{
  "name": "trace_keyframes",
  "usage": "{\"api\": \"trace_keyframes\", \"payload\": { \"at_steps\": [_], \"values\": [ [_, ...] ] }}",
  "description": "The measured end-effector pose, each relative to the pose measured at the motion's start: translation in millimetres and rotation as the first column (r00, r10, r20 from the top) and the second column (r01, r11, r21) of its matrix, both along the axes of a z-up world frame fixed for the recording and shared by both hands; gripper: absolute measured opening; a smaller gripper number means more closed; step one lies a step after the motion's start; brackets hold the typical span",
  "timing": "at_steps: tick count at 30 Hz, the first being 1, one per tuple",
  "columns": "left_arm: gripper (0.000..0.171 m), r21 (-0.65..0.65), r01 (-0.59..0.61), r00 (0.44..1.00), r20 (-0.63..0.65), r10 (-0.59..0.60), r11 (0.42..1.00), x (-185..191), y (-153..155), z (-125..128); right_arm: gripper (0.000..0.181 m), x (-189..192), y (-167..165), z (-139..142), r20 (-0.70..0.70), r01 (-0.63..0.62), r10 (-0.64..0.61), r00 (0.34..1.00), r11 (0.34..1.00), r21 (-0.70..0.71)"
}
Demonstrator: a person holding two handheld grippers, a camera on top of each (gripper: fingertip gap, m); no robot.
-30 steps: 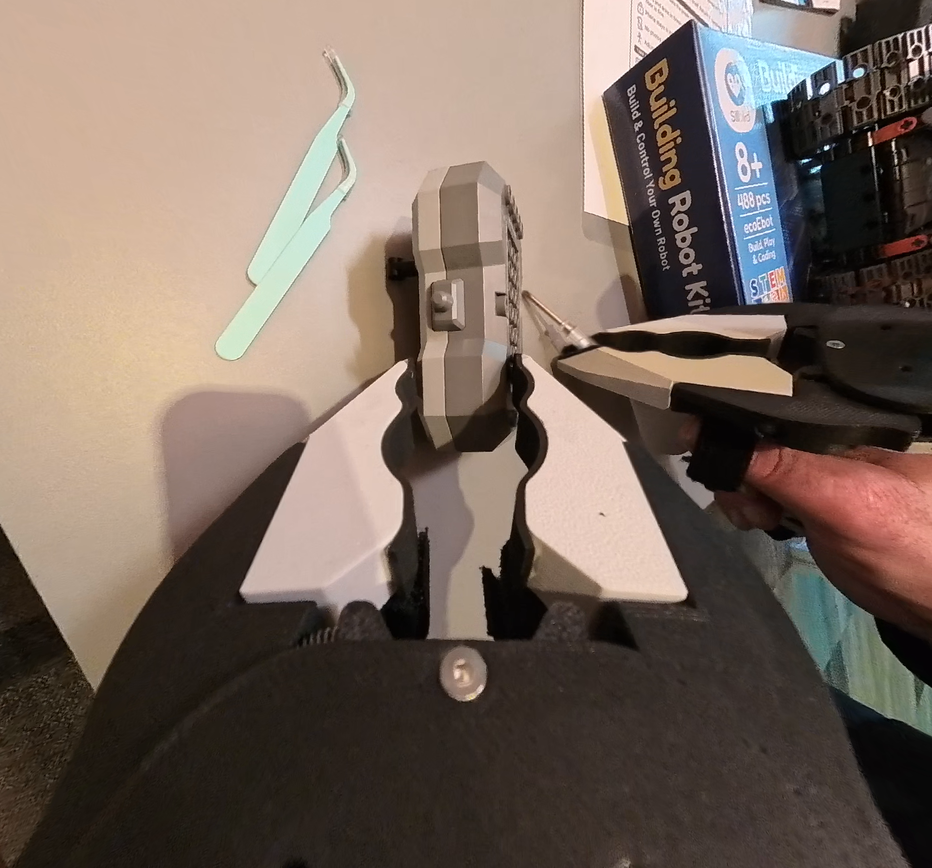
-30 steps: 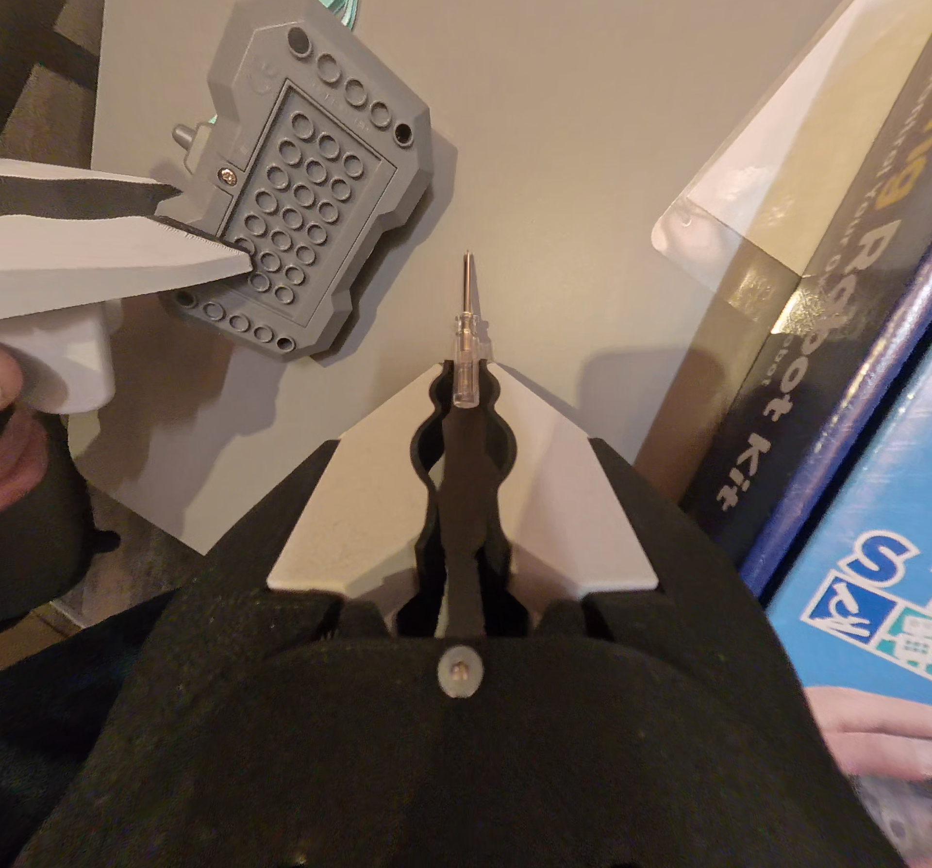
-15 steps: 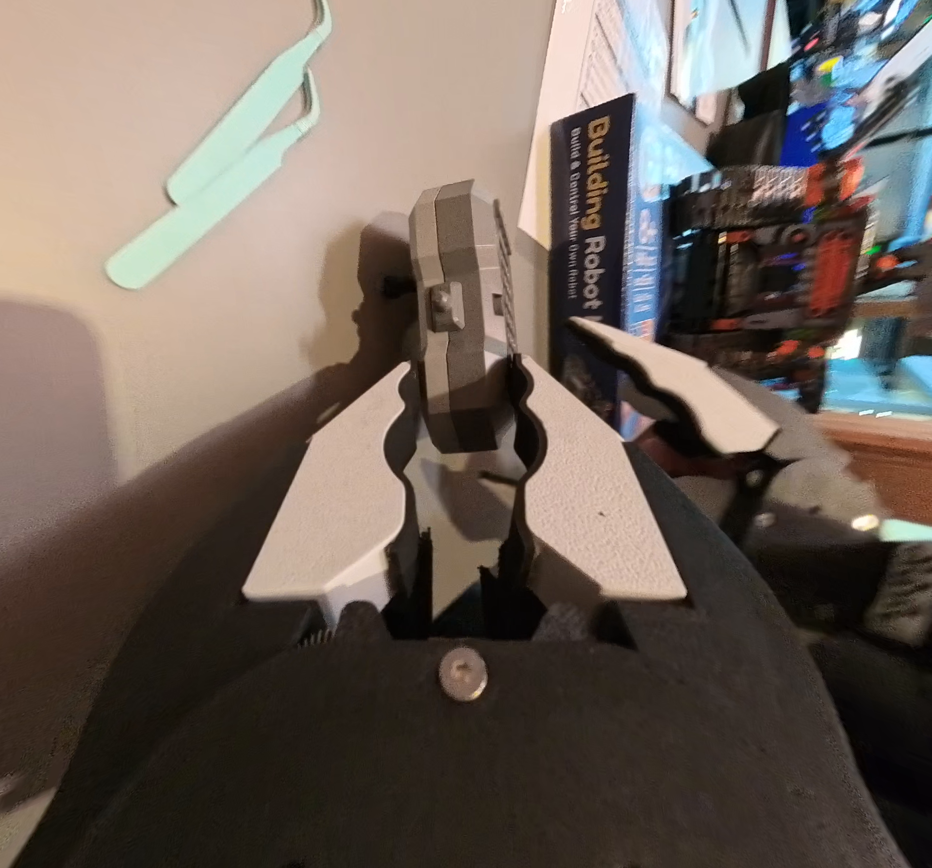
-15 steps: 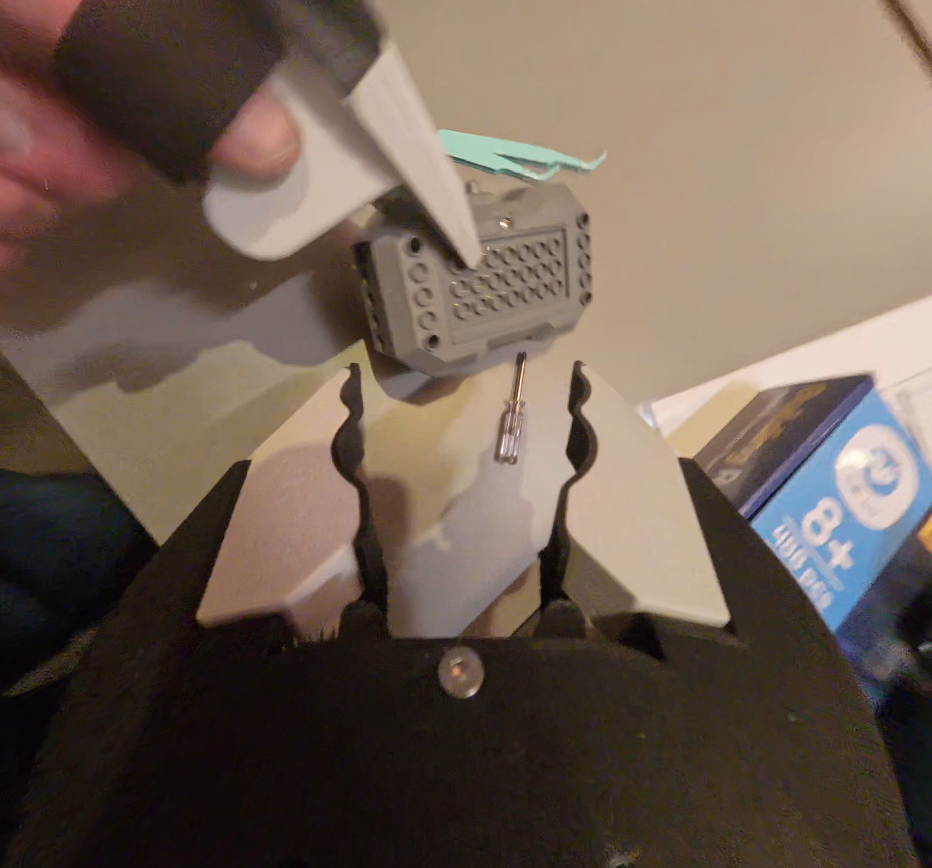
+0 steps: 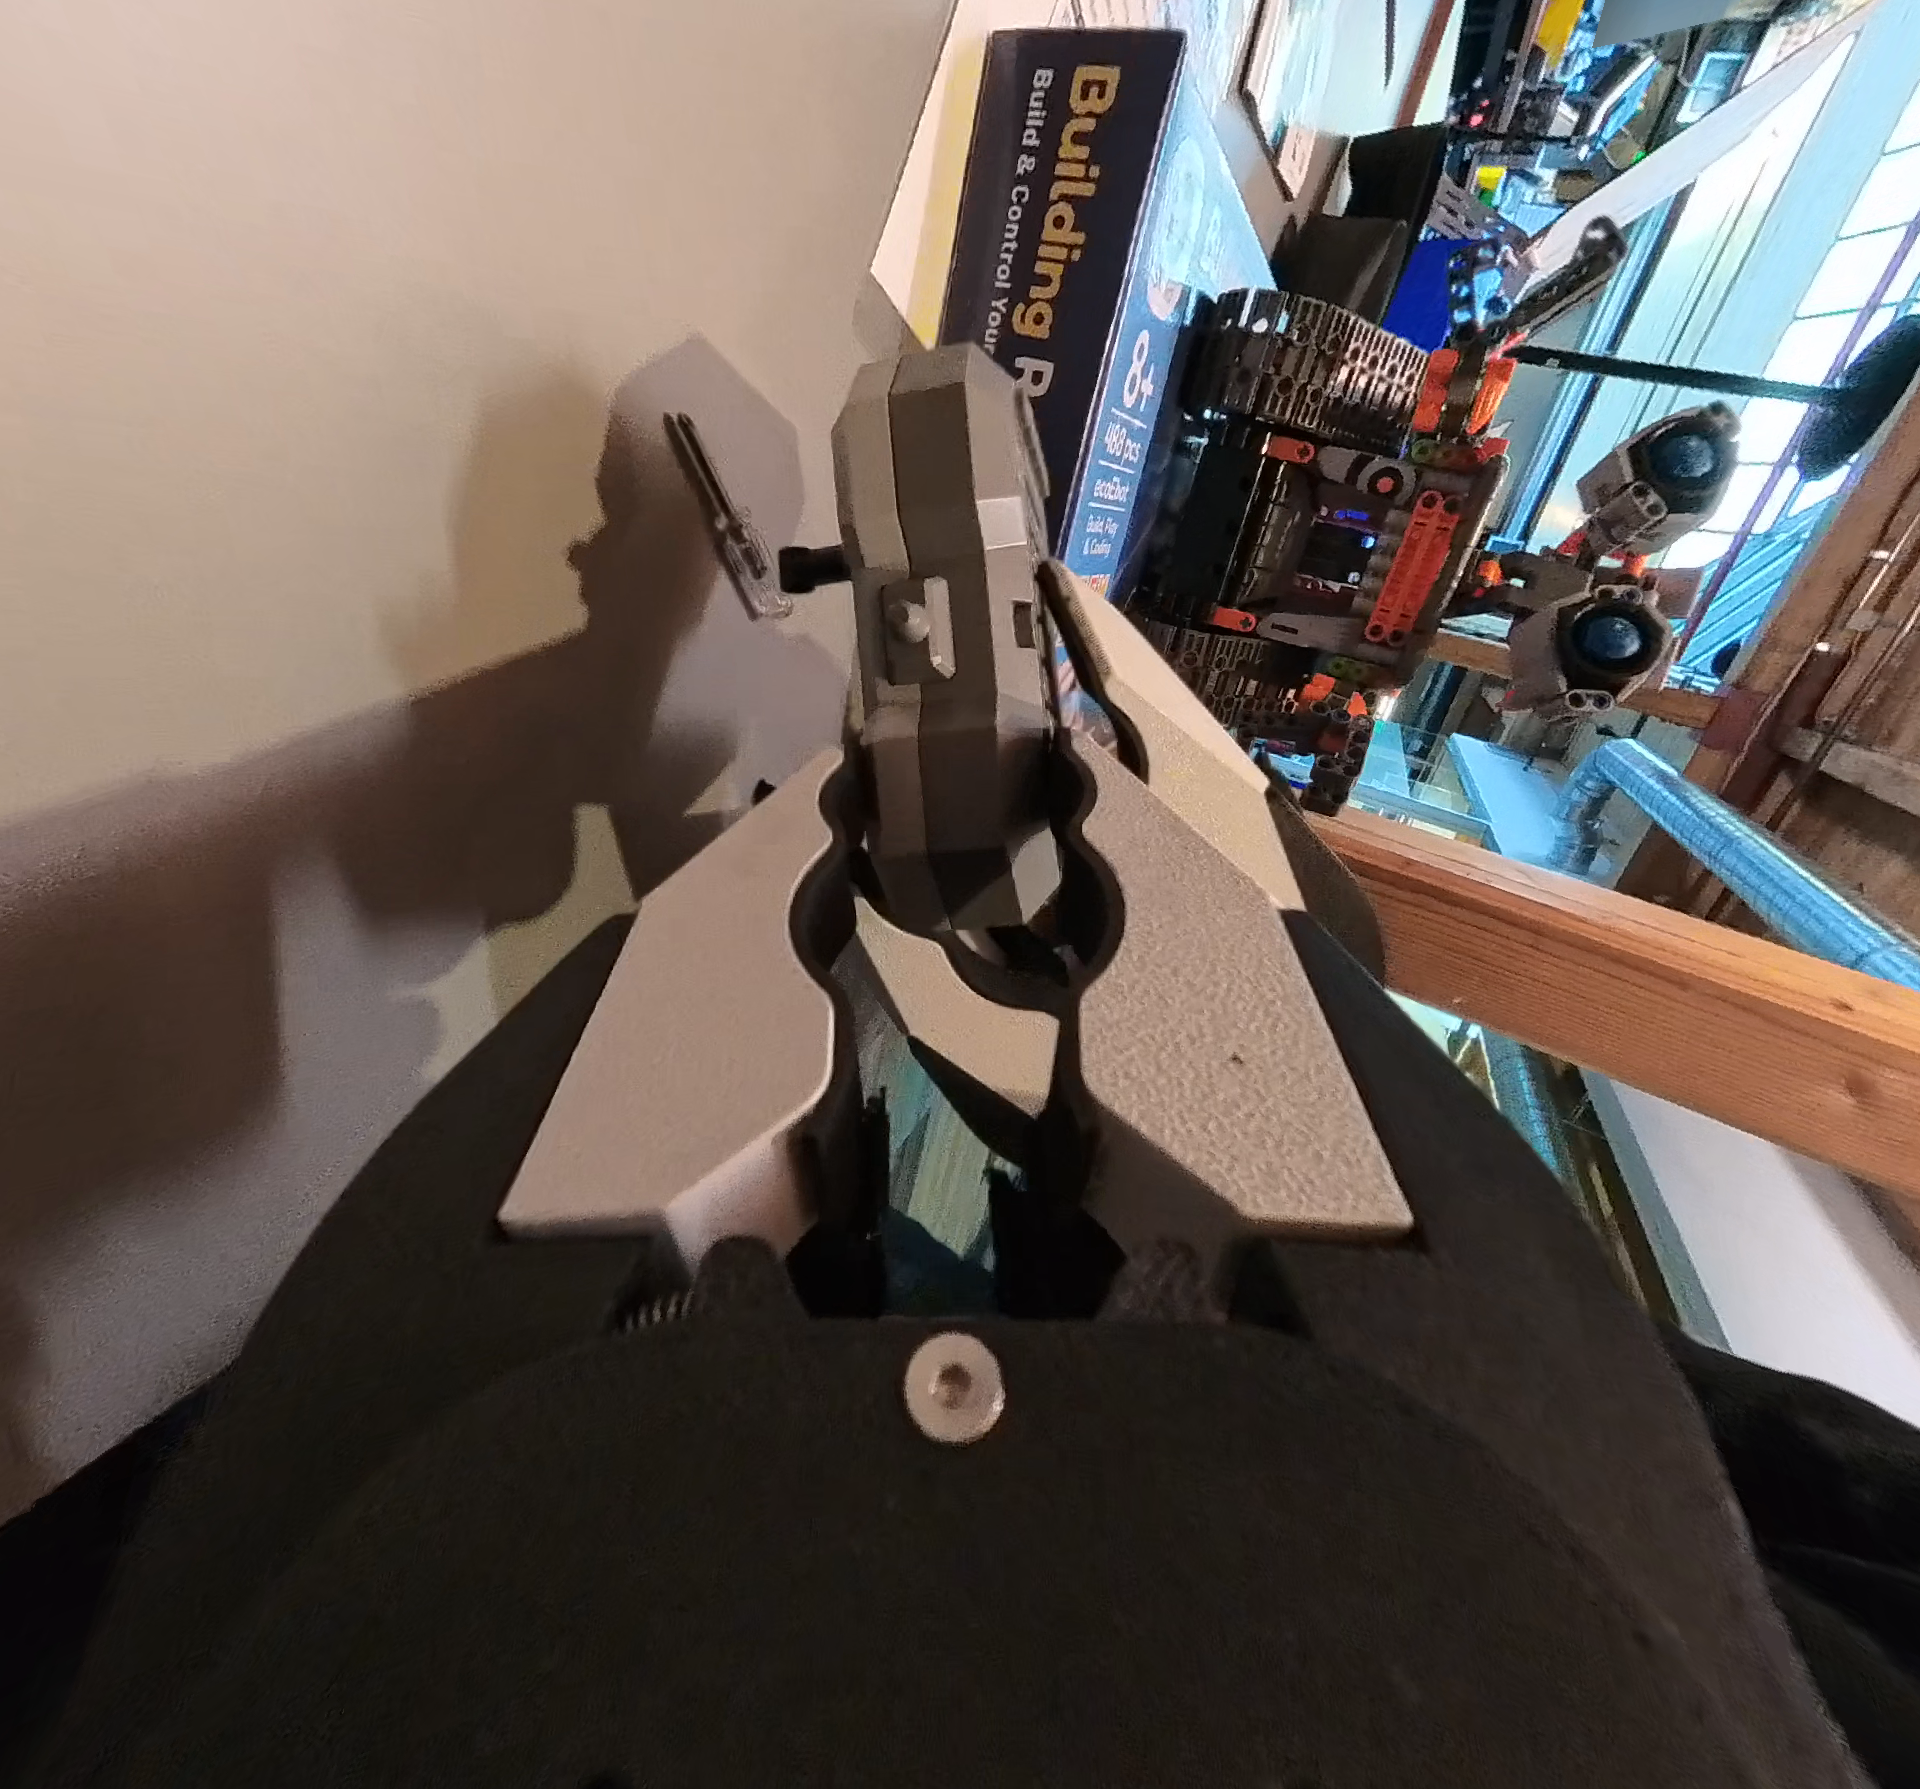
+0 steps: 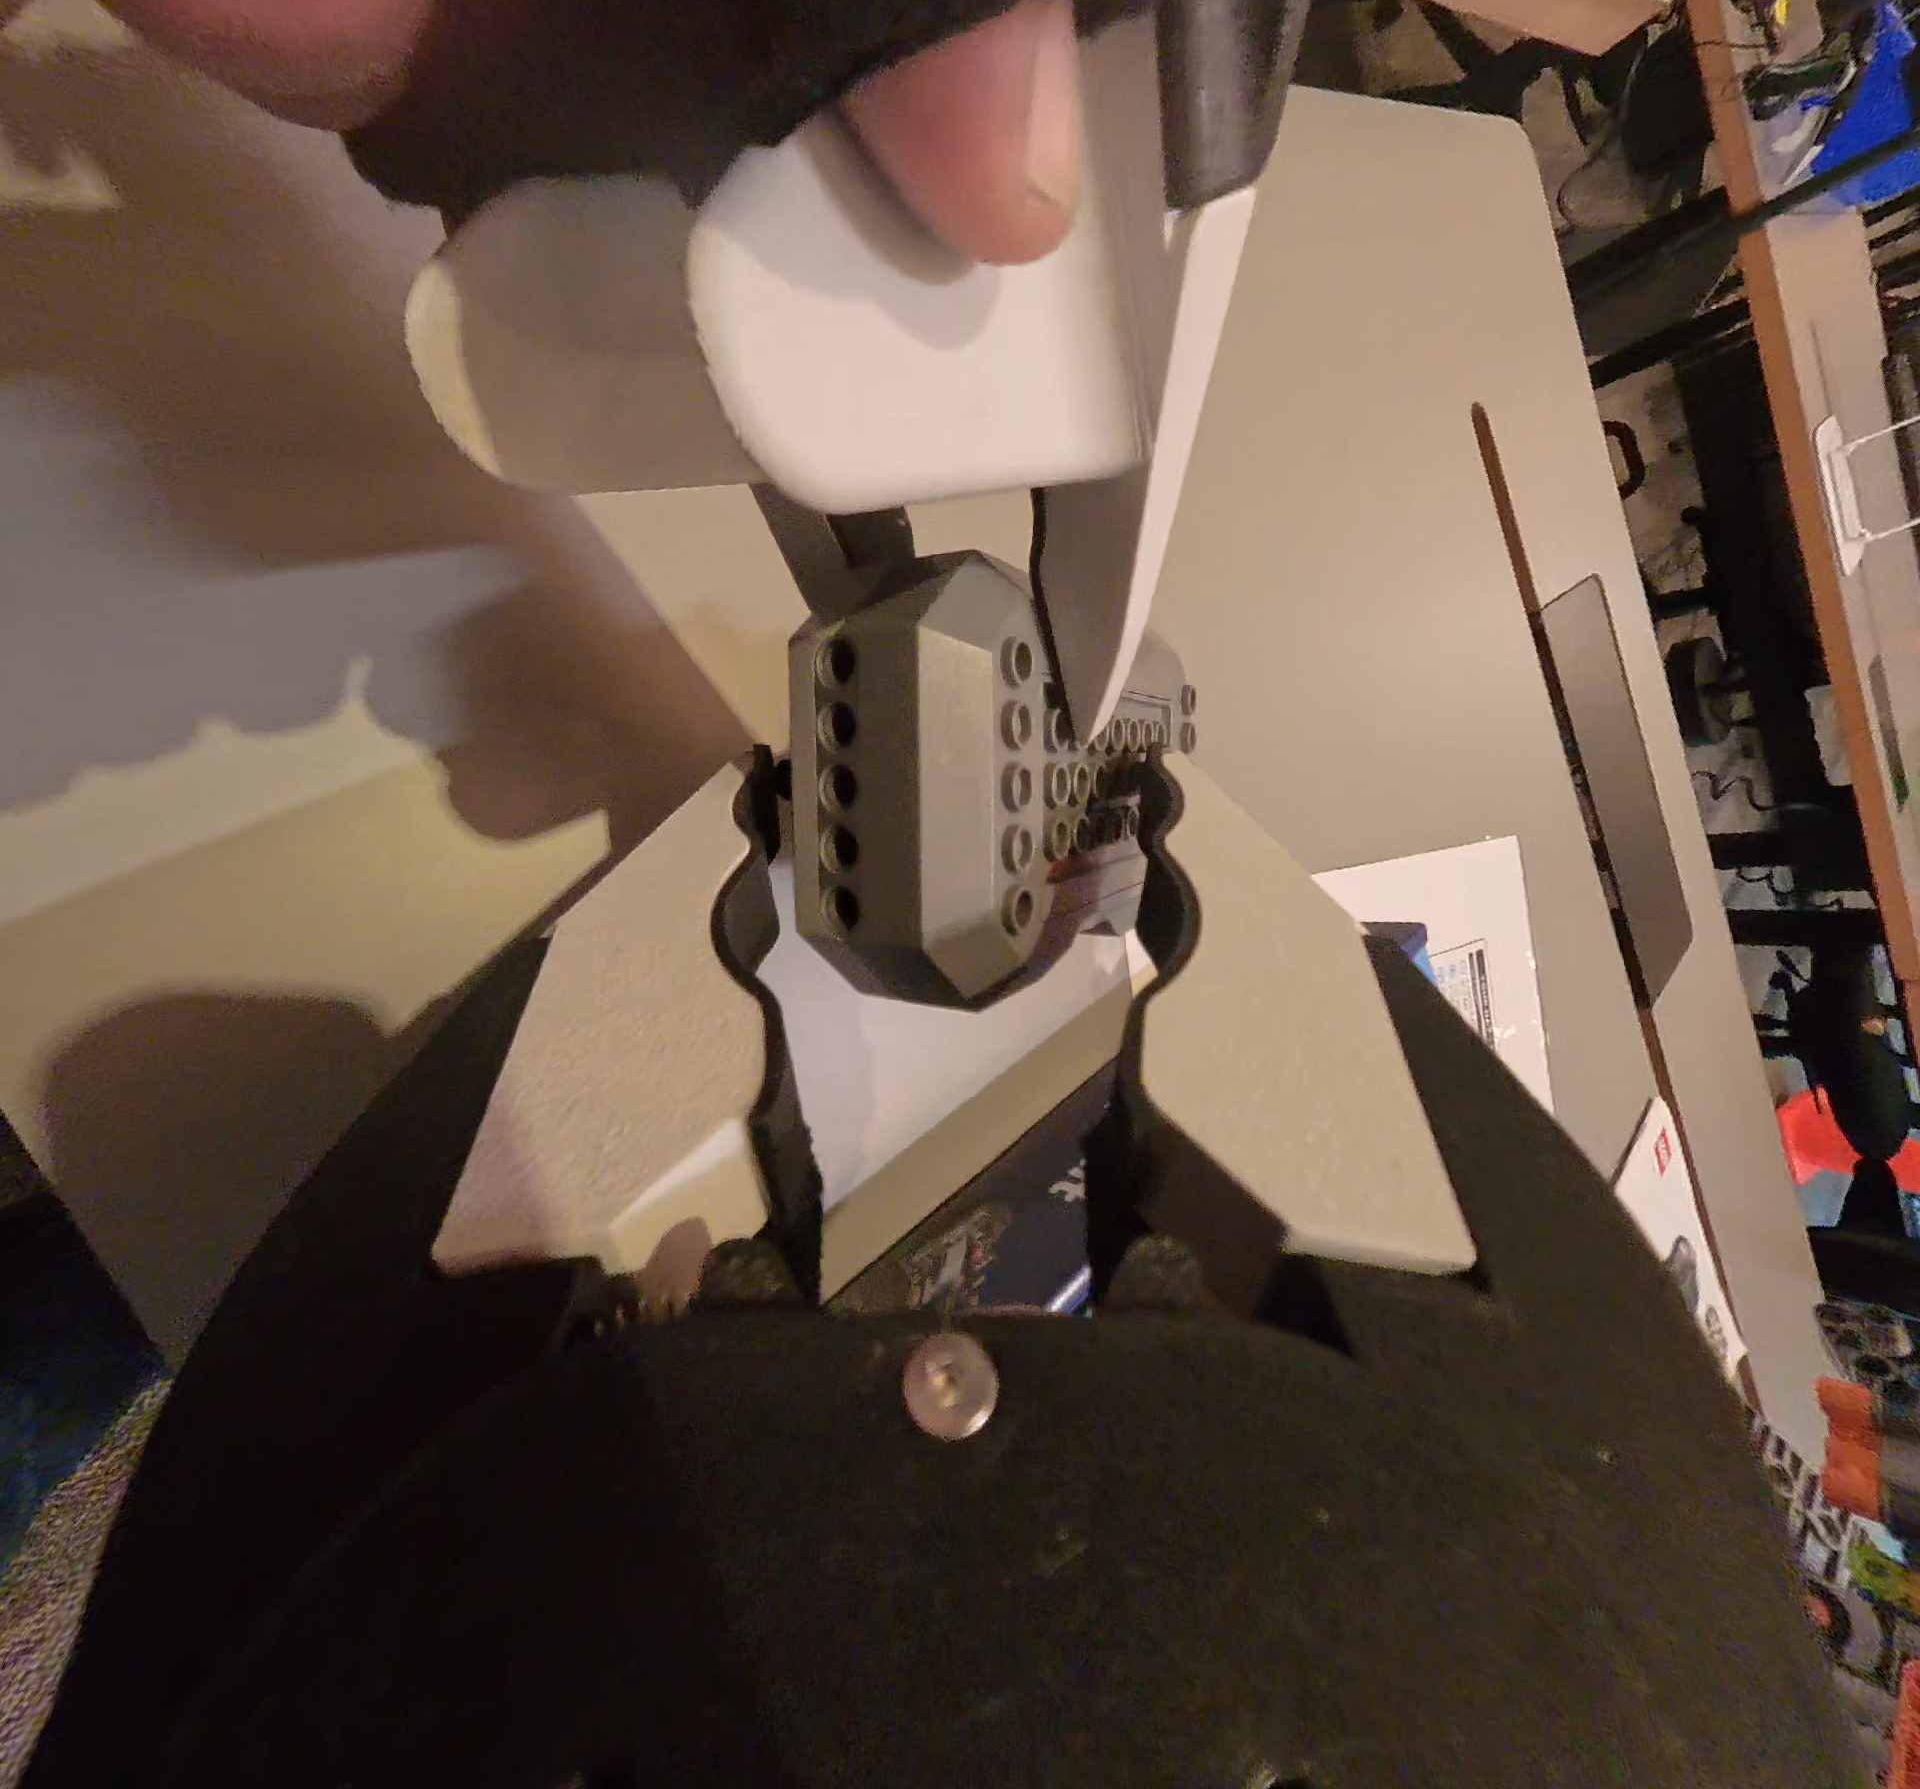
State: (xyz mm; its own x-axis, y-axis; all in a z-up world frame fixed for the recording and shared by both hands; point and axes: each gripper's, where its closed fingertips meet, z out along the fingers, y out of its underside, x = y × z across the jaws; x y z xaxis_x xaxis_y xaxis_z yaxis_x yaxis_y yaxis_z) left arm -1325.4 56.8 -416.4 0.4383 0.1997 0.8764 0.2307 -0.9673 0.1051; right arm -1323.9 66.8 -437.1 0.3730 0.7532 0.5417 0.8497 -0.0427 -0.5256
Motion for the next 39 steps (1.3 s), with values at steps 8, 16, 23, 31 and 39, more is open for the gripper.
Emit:
{"api": "trace_keyframes", "payload": {
  "at_steps": [8,16,23,31,39],
  "values": [
    [0.034,-0.016,0.038,0.998,0.047,-0.037,0.999,14.9,-3.0,12.8,0.065,14.5,-5.0,8.8,-0.075,0.019,-0.026,0.997,0.995,-0.101],
    [0.046,0.082,0.055,0.998,-0.003,-0.055,0.995,15.9,7.8,18.7,0.065,13.8,-7.4,6.7,-0.318,0.081,-0.207,0.925,0.927,-0.367],
    [0.063,0.382,0.014,1.000,-0.024,-0.005,0.924,-21.9,47.0,58.5,0.065,4.3,1.2,44.0,-0.606,-0.059,-0.427,0.672,0.784,-0.618],
    [0.078,0.551,0.101,0.991,0.018,-0.133,0.828,-58.7,39.9,76.7,0.064,-22.9,-2.4,137.6,-0.777,-0.571,-0.592,0.215,0.569,-0.592],
    [0.039,0.482,-0.048,0.913,0.377,-0.158,0.875,-57.2,14.2,109.4,0.064,-45.3,-9.7,152.5,-0.661,-0.791,-0.748,0.056,0.371,-0.487]
  ]
}}
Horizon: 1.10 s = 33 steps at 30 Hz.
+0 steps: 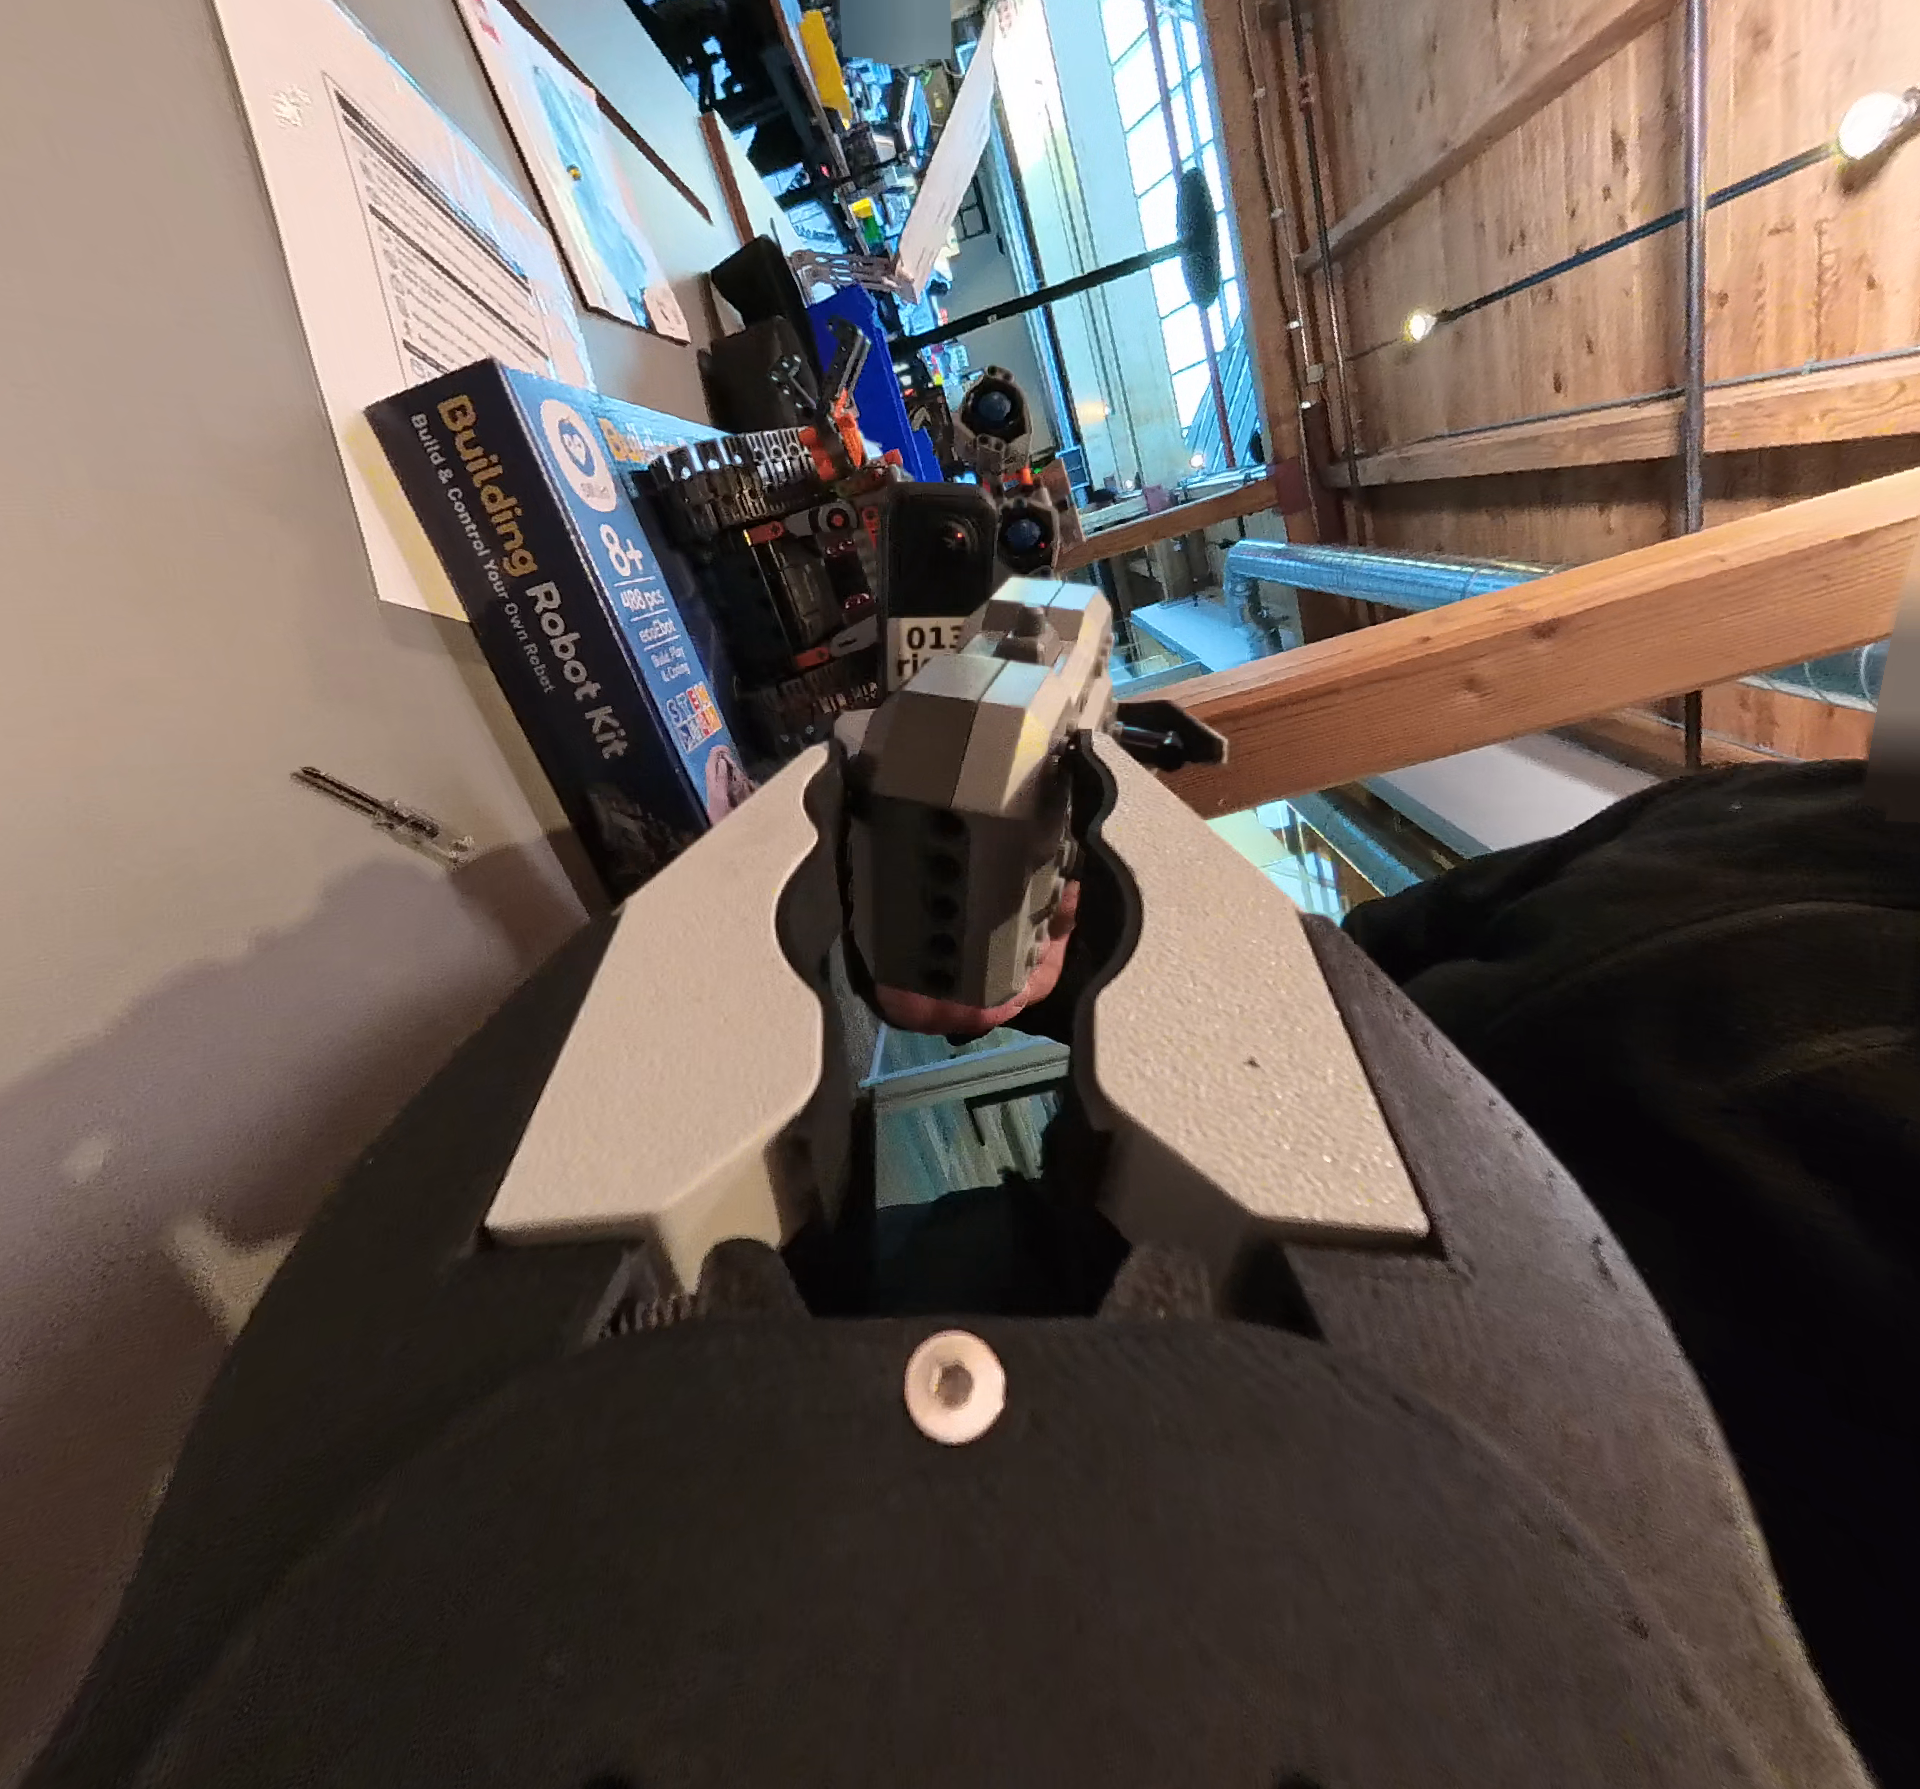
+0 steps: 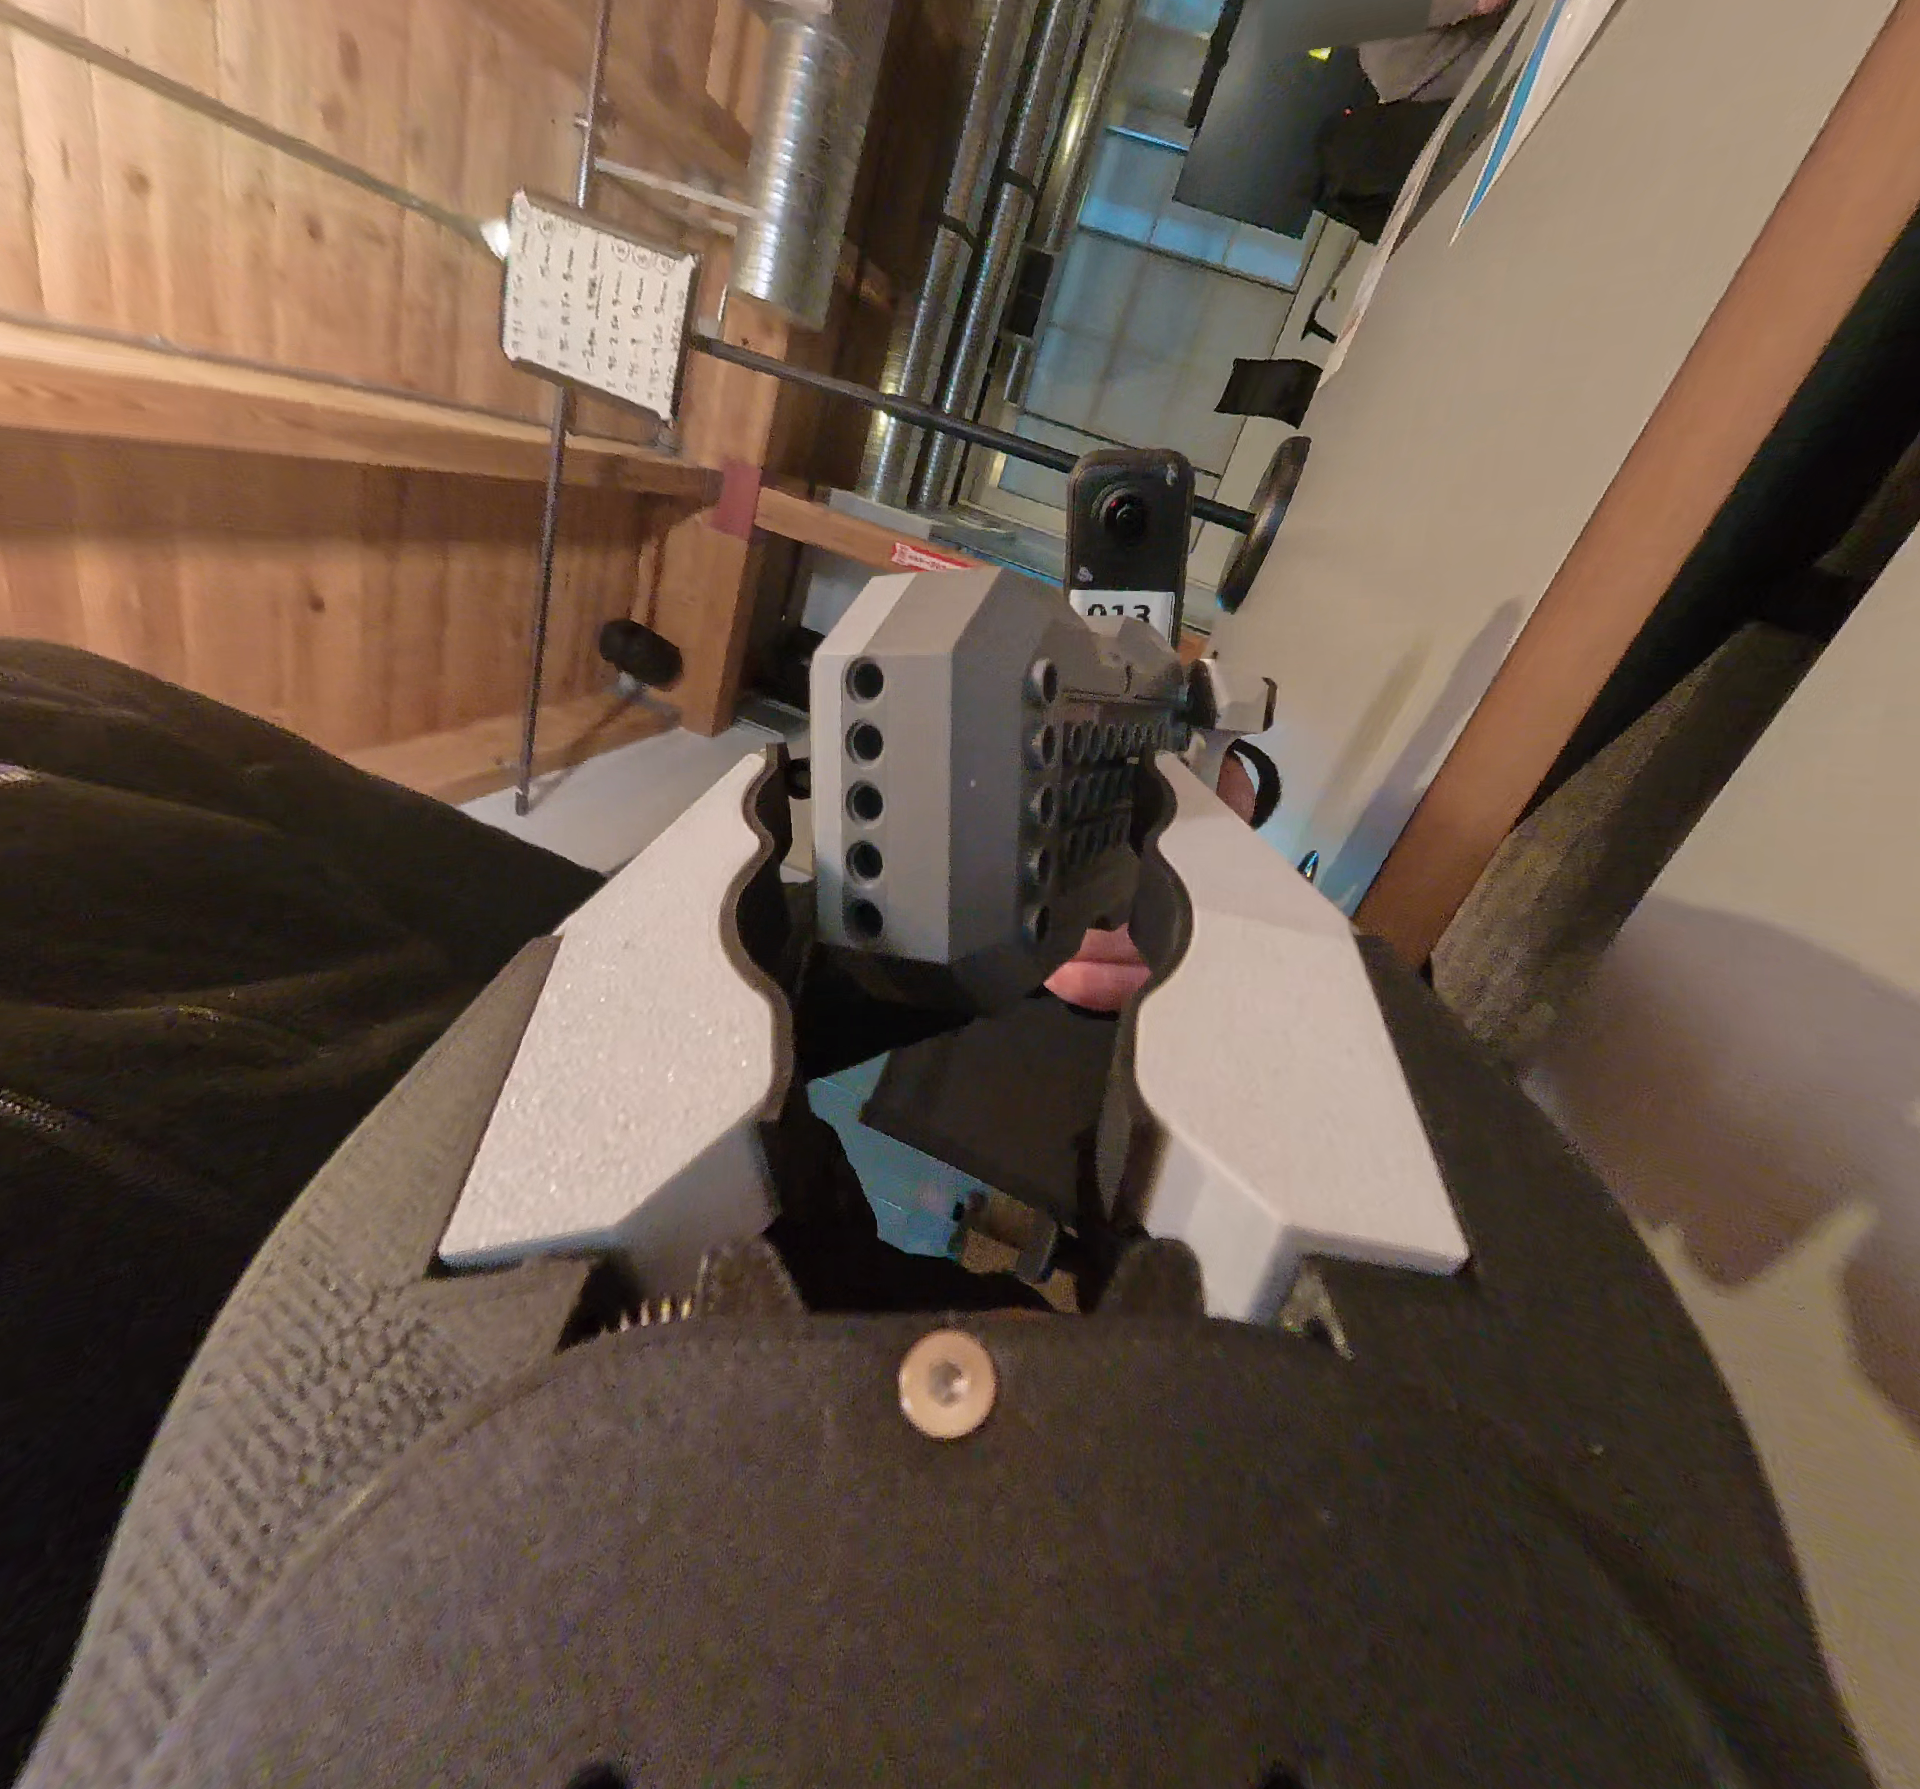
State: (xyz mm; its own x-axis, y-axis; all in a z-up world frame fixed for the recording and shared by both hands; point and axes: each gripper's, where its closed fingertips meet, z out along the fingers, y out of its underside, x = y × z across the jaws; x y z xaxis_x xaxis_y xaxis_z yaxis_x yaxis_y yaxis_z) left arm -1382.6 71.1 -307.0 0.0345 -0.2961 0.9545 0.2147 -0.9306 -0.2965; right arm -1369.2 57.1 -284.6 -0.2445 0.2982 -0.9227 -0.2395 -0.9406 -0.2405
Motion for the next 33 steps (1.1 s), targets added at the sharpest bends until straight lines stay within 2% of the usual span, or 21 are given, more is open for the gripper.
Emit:
{"api": "trace_keyframes", "payload": {
  "at_steps": [4,6,8,13,18,21,24,28,33],
  "values": [
    [0.038,-0.012,-0.038,0.999,-0.008,0.037,0.999,-8.6,0.4,-2.5,0.065,-6.3,1.5,-2.8,-0.001,-0.008,0.007,1.000,1.000,-0.027],
    [0.038,-0.033,-0.052,0.998,-0.020,0.051,0.998,-12.6,2.3,-5.9,0.063,-7.6,5.0,-5.8,0.031,0.003,-0.002,1.000,1.000,-0.017],
    [0.037,-0.058,-0.070,0.996,-0.065,0.066,0.996,-16.2,4.8,-14.4,0.070,-6.8,7.1,-11.1,0.081,0.010,-0.010,0.997,1.000,-0.002],
    [0.036,-0.160,-0.093,0.986,-0.151,0.069,0.983,-20.9,0.9,-39.8,0.077,1.5,-0.7,-54.3,0.379,-0.021,-0.008,0.926,0.997,0.072],
    [0.035,-0.213,-0.081,0.981,-0.189,0.041,0.974,-15.5,-6.3,-51.0,0.062,9.6,-4.3,-73.6,0.550,-0.034,-0.060,0.833,0.987,0.159],
    [0.036,-0.219,-0.067,0.978,-0.208,0.020,0.974,-12.9,-8.6,-57.3,0.048,14.2,-7.6,-87.4,0.600,-0.046,-0.043,0.799,0.990,0.132],
    [0.037,-0.246,-0.074,0.964,-0.265,0.007,0.966,-9.2,-15.3,-76.1,0.048,17.8,-19.9,-108.3,0.640,-0.070,0.031,0.768,0.997,0.036],
    [0.037,-0.317,-0.126,0.959,-0.281,0.034,0.940,-3.5,-27.5,-97.9,0.048,23.9,-34.1,-127.2,0.639,-0.066,0.097,0.763,0.995,-0.072],
    [0.036,-0.312,-0.126,0.951,-0.310,0.025,0.942,3.9,-40.8,-118.6,0.054,32.8,-43.7,-149.5,0.712,-0.077,0.097,0.695,0.995,-0.061]
  ]
}}
